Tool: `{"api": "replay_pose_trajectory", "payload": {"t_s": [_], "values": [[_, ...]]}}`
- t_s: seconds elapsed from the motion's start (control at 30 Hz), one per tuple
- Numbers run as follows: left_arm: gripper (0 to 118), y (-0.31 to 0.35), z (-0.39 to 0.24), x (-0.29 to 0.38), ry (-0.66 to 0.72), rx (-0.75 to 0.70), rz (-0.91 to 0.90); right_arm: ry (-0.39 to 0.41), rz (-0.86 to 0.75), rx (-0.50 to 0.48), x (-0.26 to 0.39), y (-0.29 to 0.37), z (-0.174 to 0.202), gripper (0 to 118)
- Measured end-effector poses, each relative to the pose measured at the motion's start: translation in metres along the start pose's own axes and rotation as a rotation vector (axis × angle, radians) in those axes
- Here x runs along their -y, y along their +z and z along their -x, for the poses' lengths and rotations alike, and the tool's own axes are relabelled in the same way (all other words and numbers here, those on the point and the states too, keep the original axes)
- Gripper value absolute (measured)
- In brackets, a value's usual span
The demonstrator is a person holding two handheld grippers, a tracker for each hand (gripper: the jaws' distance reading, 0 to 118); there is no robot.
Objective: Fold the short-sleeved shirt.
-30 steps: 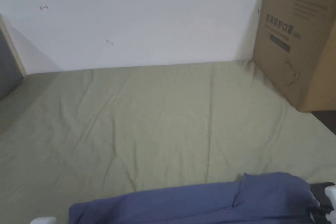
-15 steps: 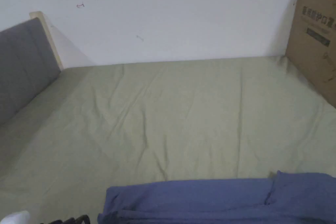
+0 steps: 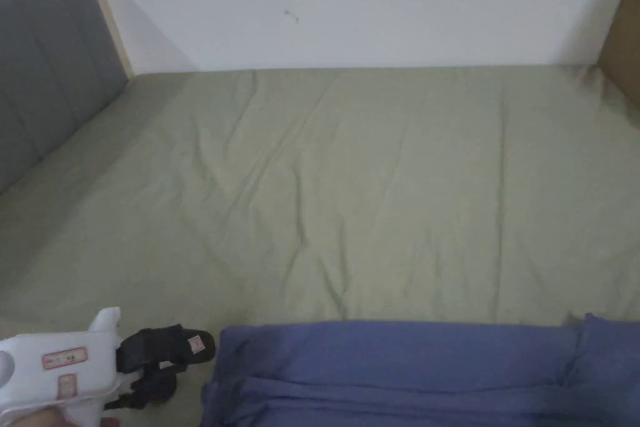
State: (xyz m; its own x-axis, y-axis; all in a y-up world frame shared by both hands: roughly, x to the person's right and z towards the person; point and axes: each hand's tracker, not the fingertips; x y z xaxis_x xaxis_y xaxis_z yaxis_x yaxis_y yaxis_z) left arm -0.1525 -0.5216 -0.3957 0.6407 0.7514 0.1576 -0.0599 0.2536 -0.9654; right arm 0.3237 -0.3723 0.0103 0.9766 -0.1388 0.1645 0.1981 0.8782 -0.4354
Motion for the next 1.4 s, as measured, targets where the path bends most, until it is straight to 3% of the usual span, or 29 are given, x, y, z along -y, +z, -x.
{"api": "replay_pose_trajectory", "payload": {"t_s": [0.03, 0.1, 0.33, 0.37, 0.43, 0.5, 0.6, 0.63, 0.73, 0.8, 0.83, 0.93, 1.03, 1.2, 1.4], "values": [[113, -0.009, -0.003, 0.005, -0.026, -0.056, 0.038, 0.001, 0.004, 0.0, -0.002, -0.003, 0.003, 0], [118, -0.031, -0.016, 0.007, -0.123, 0.012, 0.013, -0.034, 0.023, -0.038, -0.003, -0.004, 0.005, 0], [114, -0.062, -0.056, 0.024, -0.297, -0.035, 0.08, -0.037, 0.04, -0.093, 0.004, -0.013, 0.021, 0], [101, -0.065, -0.062, 0.026, -0.359, -0.095, 0.066, -0.031, 0.04, -0.092, 0.004, -0.012, 0.023, 0], [6, -0.06, -0.073, 0.032, -0.437, -0.332, 0.0, -0.003, 0.034, -0.089, 0.003, -0.006, 0.025, 0], [7, -0.052, -0.061, 0.027, -0.244, -0.103, 0.069, 0.002, 0.026, -0.094, 0.001, -0.002, 0.024, 0], [7, -0.055, -0.065, 0.027, -0.368, -0.161, 0.041, 0.008, 0.01, -0.083, 0.0, 0.007, 0.02, 0], [6, -0.056, -0.066, 0.028, -0.351, -0.139, 0.049, 0.009, 0.011, -0.077, -0.003, 0.017, 0.0, 0], [6, -0.024, -0.084, 0.027, -0.334, -0.117, 0.025, 0.007, 0.006, -0.058, -0.002, 0.022, -0.005, 0], [6, -0.025, -0.077, 0.019, -0.376, -0.223, 0.012, 0.004, 0.005, -0.051, 0.0, 0.015, -0.005, 0], [6, 0.028, -0.082, 0.009, -0.392, -0.292, 0.018, 0.007, 0.001, -0.047, 0.0, 0.017, -0.006, 0], [7, 0.055, -0.058, -0.02, -0.284, -0.424, 0.047, 0.028, -0.015, -0.037, -0.002, 0.019, -0.007, 0], [7, 0.084, -0.042, -0.043, -0.271, -0.527, 0.032, 0.025, -0.035, -0.038, -0.002, 0.008, -0.003, 0], [7, 0.107, -0.138, -0.004, -0.329, -0.522, 0.038, -0.011, -0.045, -0.044, 0.0, 0.0, -0.009, 0], [7, 0.048, -0.208, 0.004, -0.401, -0.439, 0.083, -0.052, -0.057, -0.105, 0.004, -0.013, -0.013, 0]]}}
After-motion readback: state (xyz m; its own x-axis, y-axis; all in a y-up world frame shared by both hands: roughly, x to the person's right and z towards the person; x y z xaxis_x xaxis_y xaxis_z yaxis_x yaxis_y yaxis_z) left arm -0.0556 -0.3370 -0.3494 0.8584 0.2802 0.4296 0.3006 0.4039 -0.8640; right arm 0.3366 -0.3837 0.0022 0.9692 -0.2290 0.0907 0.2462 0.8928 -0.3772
